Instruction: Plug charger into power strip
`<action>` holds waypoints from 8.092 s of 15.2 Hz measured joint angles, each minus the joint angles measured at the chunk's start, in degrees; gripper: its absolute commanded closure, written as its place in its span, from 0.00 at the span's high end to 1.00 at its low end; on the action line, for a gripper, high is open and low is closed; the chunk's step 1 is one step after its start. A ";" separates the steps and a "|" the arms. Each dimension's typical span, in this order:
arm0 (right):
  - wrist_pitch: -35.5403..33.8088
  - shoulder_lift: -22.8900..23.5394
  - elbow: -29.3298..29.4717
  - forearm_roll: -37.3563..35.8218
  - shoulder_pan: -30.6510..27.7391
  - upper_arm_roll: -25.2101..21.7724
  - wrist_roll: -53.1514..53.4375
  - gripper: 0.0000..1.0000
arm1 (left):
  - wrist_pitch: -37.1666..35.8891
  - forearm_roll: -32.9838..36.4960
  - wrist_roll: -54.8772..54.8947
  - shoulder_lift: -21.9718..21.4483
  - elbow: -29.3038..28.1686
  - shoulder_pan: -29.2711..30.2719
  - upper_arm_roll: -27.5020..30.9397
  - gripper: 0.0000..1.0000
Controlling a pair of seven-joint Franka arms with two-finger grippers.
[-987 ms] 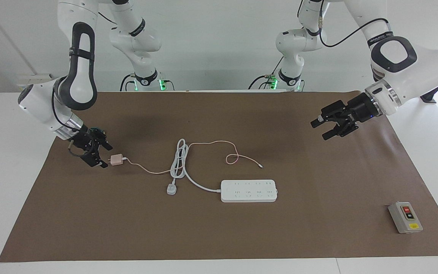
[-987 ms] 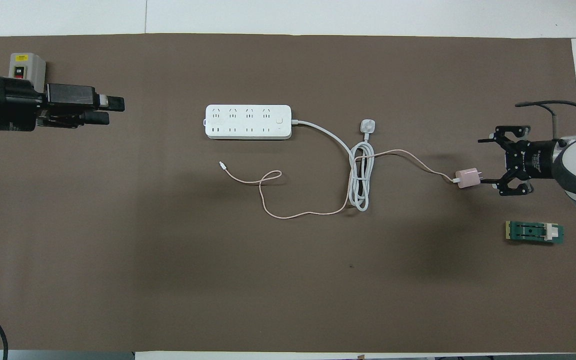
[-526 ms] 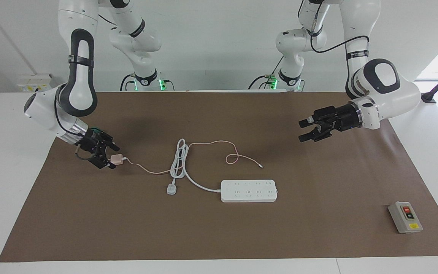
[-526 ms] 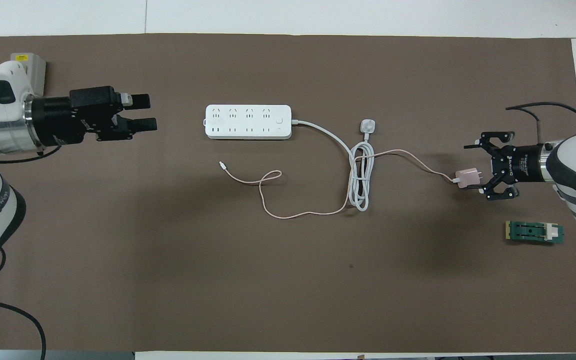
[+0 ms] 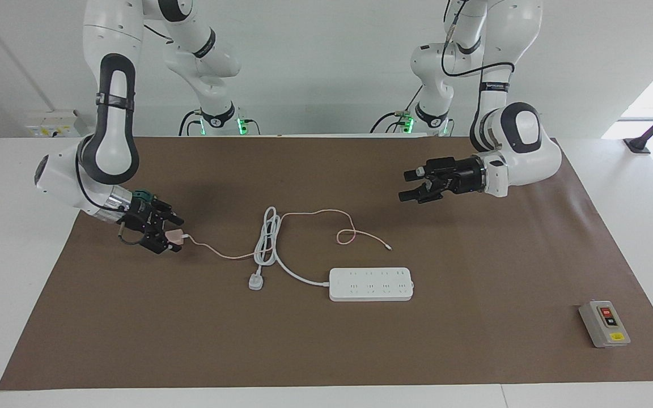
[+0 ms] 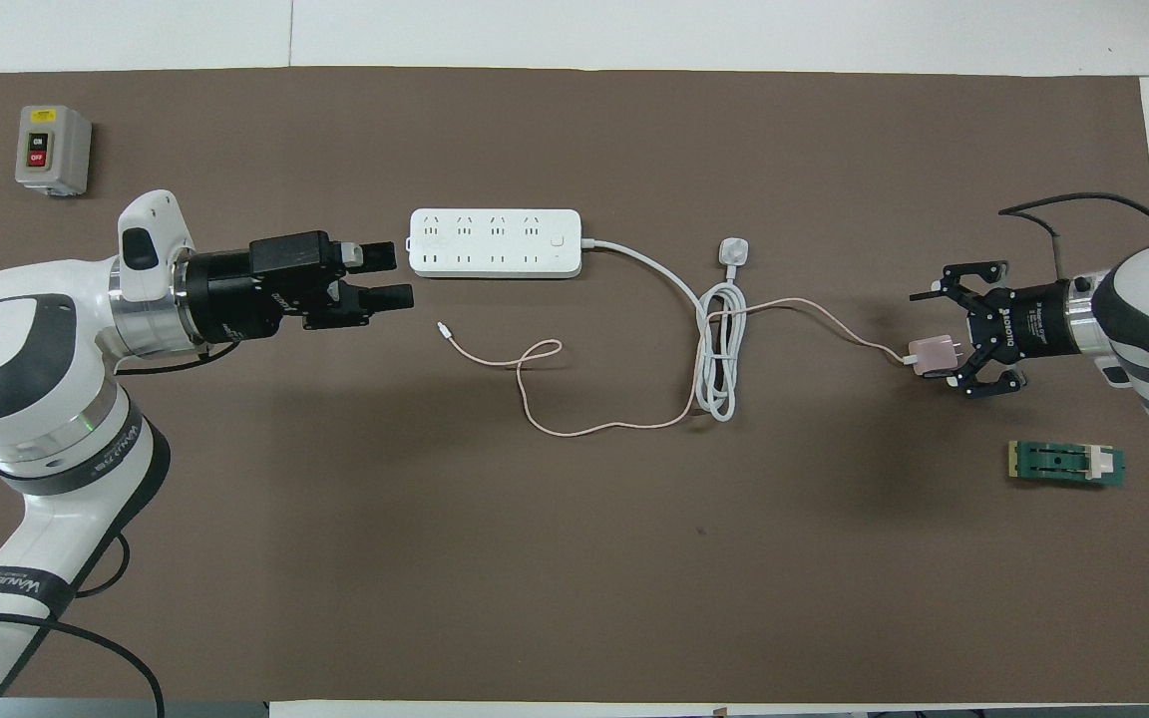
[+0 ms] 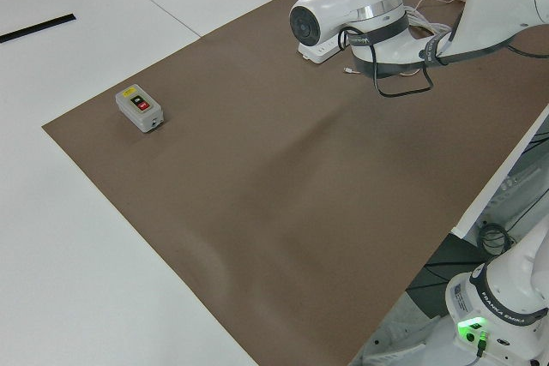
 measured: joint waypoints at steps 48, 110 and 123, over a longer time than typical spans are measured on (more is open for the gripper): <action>-10.54 4.84 11.09 0.79 -2.08 2.46 6.54 0.00 | -4.24 -1.60 -35.14 6.24 3.29 -2.51 3.98 1.00; 13.94 5.72 24.85 8.93 43.27 3.83 50.90 0.00 | -5.15 -0.50 17.24 10.03 0.86 -3.14 3.73 1.00; 14.02 5.77 24.86 8.93 43.24 3.80 50.90 0.00 | -8.96 -0.50 17.77 9.52 0.45 -3.10 3.78 0.25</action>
